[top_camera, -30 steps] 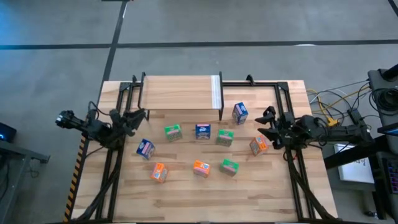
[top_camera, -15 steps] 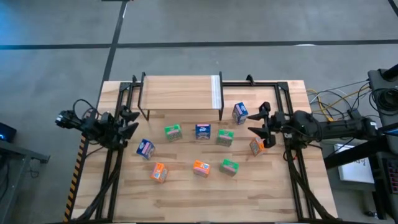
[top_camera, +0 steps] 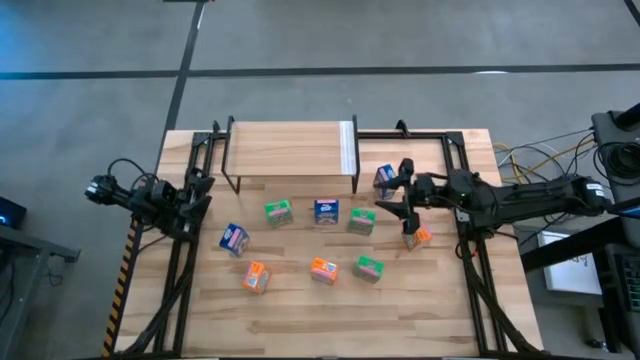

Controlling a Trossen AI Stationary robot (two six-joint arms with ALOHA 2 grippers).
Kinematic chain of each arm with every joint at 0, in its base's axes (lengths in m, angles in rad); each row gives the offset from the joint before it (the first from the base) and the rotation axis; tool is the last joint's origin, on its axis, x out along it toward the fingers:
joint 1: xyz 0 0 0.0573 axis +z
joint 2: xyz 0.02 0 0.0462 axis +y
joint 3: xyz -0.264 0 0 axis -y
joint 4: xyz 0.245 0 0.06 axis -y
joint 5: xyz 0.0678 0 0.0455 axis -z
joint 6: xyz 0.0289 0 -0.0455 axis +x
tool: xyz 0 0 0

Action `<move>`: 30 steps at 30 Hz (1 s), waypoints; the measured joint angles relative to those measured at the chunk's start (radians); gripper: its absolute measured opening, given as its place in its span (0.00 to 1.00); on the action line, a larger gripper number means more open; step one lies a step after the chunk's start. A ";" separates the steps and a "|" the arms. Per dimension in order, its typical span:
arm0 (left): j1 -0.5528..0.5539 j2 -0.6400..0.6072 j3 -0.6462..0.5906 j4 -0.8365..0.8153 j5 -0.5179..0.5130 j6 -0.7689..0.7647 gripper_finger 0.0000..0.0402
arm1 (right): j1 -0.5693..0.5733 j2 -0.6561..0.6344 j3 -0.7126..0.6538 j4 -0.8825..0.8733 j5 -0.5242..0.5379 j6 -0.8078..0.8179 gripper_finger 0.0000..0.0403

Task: Stack cereal on shelf
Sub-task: Put the center blue cereal box on the shelf

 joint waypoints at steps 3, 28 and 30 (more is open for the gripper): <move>0.000 0.007 0.000 -0.002 0.000 -0.004 0.56 | 0.000 0.050 0.053 0.002 0.017 -0.003 0.53; 0.000 0.032 0.000 0.079 0.068 -0.072 0.56 | 0.000 0.542 0.673 -0.631 0.103 -0.071 0.53; 0.000 0.031 0.000 0.099 0.067 -0.072 0.56 | 0.000 0.584 0.724 -0.697 0.103 -0.077 0.53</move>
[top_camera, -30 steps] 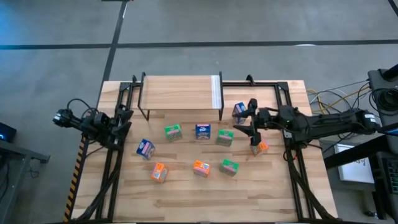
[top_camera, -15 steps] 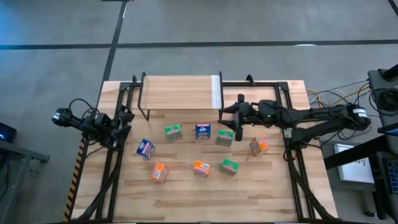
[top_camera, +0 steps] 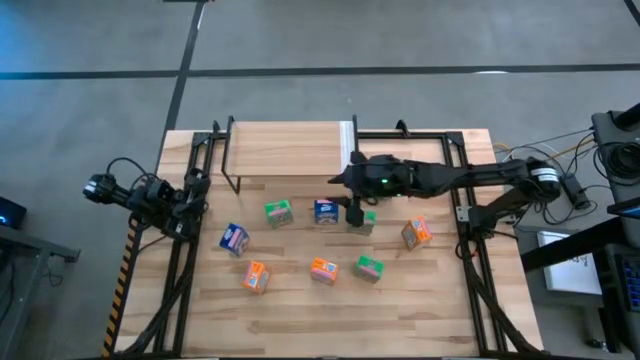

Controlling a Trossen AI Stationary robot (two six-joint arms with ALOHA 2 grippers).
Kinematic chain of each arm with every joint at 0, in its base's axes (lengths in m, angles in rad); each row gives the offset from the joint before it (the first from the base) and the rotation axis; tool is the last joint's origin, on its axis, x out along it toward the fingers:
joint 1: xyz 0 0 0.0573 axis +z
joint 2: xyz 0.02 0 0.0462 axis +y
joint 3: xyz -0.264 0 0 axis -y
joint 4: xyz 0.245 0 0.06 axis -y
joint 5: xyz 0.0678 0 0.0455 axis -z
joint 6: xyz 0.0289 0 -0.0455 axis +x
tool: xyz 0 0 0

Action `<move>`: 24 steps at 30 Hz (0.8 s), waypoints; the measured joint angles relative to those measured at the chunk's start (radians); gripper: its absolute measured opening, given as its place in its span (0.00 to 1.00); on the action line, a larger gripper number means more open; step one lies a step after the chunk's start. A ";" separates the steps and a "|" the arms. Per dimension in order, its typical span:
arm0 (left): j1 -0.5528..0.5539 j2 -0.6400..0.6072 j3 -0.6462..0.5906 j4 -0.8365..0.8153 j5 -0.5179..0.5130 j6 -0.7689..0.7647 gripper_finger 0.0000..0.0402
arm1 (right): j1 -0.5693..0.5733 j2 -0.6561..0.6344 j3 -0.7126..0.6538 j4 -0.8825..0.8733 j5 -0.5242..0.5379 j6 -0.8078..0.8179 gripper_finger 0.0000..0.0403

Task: Stack cereal on shelf
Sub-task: Put the center blue cereal box on the shelf

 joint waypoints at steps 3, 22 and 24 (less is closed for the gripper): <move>0.000 -0.003 0.000 0.021 0.000 0.013 0.56 | 0.003 0.054 0.055 -0.074 -0.006 0.001 0.53; 0.000 -0.010 0.000 0.025 -0.037 0.023 0.56 | 0.128 0.115 -0.104 0.104 0.081 0.015 0.53; 0.000 -0.010 0.000 0.026 -0.041 0.023 0.56 | 0.128 0.105 -0.098 0.060 0.082 0.030 0.53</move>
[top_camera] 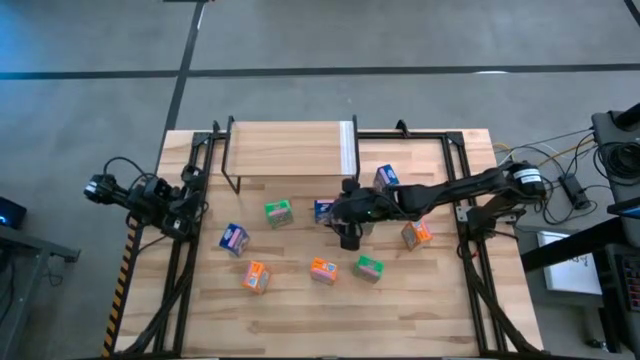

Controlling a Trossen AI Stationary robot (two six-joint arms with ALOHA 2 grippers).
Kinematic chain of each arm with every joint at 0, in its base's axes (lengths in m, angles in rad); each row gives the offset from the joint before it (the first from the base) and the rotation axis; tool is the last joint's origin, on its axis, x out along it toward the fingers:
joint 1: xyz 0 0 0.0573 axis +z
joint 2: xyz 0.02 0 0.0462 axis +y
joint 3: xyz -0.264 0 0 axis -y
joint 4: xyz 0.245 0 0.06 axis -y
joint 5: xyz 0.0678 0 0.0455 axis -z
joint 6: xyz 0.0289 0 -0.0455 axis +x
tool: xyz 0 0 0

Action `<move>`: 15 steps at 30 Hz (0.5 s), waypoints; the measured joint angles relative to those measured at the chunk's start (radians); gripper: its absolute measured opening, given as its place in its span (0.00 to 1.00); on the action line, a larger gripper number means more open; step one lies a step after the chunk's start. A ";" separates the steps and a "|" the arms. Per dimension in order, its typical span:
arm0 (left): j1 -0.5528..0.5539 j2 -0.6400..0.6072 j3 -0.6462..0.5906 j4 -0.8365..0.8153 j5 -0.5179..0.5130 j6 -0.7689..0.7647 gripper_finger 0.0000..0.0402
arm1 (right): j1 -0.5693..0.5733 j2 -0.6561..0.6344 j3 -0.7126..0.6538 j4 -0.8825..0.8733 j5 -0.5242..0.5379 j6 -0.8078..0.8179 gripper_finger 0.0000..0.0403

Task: Stack cereal on shelf
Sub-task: Put the center blue cereal box on the shelf

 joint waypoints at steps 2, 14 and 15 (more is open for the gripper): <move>0.000 0.000 0.000 -0.001 -0.003 0.000 0.56 | 0.000 0.000 0.021 -0.034 -0.001 0.009 0.54; 0.000 0.000 0.000 -0.001 -0.005 0.000 0.56 | -0.028 0.000 0.162 -0.223 -0.004 0.016 0.74; 0.000 0.000 0.000 -0.001 -0.005 0.000 0.56 | -0.035 0.000 0.169 -0.242 -0.004 0.016 0.76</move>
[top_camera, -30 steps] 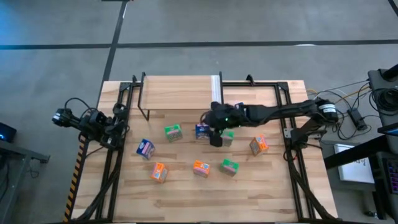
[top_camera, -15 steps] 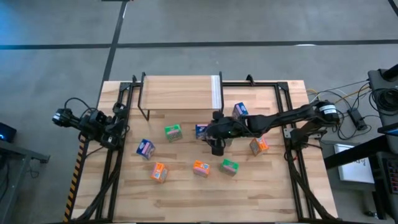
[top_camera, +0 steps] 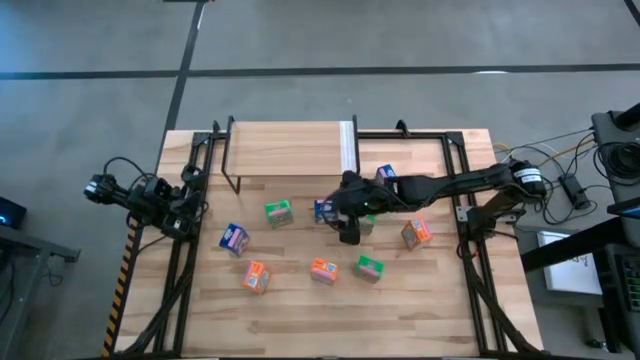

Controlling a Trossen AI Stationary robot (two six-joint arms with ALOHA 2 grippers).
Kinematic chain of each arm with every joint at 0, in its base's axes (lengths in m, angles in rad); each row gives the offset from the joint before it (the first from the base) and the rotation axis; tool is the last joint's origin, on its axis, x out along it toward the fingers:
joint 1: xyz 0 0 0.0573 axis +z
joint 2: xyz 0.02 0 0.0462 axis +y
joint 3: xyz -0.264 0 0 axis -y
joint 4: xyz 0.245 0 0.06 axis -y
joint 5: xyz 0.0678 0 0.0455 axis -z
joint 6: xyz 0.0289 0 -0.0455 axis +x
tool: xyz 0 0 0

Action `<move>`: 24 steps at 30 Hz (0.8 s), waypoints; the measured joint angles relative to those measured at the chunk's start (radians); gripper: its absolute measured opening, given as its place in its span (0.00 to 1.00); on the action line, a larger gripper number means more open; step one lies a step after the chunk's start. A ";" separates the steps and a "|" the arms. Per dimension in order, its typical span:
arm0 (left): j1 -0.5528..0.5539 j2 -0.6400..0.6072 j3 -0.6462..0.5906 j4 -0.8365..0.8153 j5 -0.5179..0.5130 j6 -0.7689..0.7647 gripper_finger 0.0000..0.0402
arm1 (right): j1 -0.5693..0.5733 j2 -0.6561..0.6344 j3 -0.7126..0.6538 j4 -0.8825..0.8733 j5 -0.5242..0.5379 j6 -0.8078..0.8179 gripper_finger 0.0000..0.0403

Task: Stack cereal on shelf
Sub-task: Put the center blue cereal box on the shelf

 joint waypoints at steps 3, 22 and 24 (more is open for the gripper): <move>0.000 0.000 0.000 0.000 0.000 0.000 0.56 | -0.019 0.000 0.020 -0.030 0.000 0.000 0.78; 0.000 0.000 0.000 0.001 -0.006 0.000 0.56 | -0.072 0.000 0.084 -0.058 -0.035 0.006 0.76; 0.000 0.000 0.000 0.002 -0.006 0.008 0.56 | -0.069 0.011 0.098 -0.051 -0.035 0.005 0.76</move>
